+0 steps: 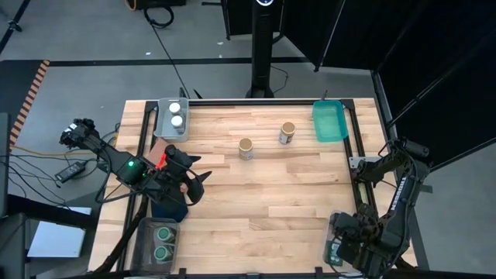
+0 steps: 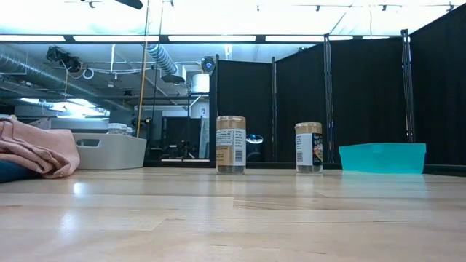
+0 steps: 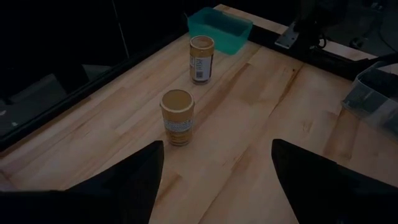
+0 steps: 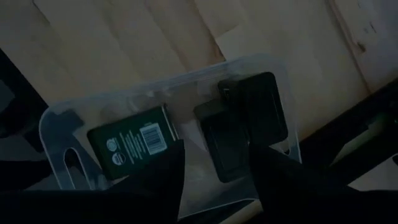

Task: Sort spices by type
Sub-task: Put the black spice can into the transparent bin

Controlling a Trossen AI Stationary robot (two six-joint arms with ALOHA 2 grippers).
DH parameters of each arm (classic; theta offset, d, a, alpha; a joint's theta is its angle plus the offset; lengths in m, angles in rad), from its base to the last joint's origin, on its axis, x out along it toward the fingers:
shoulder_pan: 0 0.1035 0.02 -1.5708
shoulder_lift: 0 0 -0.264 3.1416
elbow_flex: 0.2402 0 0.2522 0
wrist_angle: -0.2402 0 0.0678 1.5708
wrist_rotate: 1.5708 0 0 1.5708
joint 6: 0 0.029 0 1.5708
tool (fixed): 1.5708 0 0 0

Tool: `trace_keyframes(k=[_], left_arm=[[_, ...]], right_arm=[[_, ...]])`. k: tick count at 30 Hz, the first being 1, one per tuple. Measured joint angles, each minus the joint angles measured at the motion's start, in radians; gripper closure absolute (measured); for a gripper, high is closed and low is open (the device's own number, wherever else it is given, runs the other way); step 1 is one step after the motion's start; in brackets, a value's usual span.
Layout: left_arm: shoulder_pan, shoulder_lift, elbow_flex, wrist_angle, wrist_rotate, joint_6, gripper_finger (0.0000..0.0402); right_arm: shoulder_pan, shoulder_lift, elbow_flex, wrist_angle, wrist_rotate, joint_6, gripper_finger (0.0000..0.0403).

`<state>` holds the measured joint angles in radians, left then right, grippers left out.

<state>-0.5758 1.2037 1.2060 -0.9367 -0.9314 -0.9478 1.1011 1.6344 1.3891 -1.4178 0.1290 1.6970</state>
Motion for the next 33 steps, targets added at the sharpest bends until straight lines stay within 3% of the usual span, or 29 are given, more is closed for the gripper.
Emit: trace_keyframes(k=[7, 20, 33], left_arm=[[0.0, 0.0, 0.0, 0.0, 0.0, 0.0, 0.0099], [0.0, 0.0, 0.0, 0.001, 0.005, 0.0, 0.0099], [0.0, 0.0, 0.0, 0.0, 0.003, -0.003, 0.0099]], right_arm=[[0.001, 0.0, 0.0, 0.017, 0.004, -0.138, 0.0212], [0.016, 0.0, 0.0, 0.268, 0.001, -0.919, 0.0159], [0.016, 0.055, 0.0, 0.343, 0.008, -1.194, 0.01]])
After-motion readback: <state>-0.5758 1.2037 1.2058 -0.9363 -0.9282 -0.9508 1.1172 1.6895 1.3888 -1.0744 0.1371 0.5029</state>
